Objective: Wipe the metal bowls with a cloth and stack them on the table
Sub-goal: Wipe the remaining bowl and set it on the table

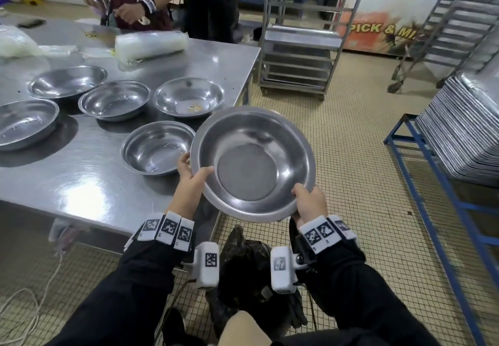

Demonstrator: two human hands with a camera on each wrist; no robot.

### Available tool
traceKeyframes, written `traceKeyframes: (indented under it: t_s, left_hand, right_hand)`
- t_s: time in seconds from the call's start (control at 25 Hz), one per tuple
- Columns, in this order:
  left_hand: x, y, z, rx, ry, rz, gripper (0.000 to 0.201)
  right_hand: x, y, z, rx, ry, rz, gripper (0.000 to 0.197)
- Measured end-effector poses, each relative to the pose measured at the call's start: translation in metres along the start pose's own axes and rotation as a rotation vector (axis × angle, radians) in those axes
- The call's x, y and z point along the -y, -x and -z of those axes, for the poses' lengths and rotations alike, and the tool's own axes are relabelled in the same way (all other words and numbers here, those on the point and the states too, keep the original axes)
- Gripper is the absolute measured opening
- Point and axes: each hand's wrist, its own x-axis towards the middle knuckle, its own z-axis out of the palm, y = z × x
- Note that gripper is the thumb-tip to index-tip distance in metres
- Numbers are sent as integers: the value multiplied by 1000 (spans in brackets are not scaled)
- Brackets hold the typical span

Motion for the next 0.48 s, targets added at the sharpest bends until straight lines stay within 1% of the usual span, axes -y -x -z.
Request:
traceKeyframes:
  t_s: [0.04, 0.08, 0.12, 0.16, 0.2, 0.24, 0.32, 0.36, 0.4, 0.48]
  left_hand:
    - [1, 2, -2, 41, 34, 46, 79]
    - [2, 5, -3, 95, 6, 66, 78]
    - [2, 10, -4, 148, -44, 81, 73]
    - [4, 11, -5, 170, -81, 90, 64]
    - [5, 12, -6, 147, -92, 104, 55]
    - [6, 11, -5, 104, -78, 101, 50]
    - [7, 8, -1, 8, -11, 78, 50]
    - [4, 7, 0, -22, -5, 69, 50]
    - [3, 6, 2, -45, -15, 63, 49]
    - [0, 4, 7, -86, -74, 57, 37]
  right_hand:
    - [-6, 1, -4, -39, -5, 46, 15]
    - [-10, -1, -7, -62, -20, 89, 14]
    - [-12, -2, -10, -76, -25, 125, 14]
    - [-11, -4, -12, -72, -11, 145, 14]
    - [-10, -4, -13, -46, 30, 144, 16]
    - [-11, -6, -13, -7, 77, 129, 24]
    - [-14, -11, -12, 48, 134, 93, 46]
    - [-17, -14, -11, 44, 137, 81, 53]
    - [-19, -17, -9, 21, 171, 76, 54]
    - [-23, -20, -2, -44, 353, 113, 45]
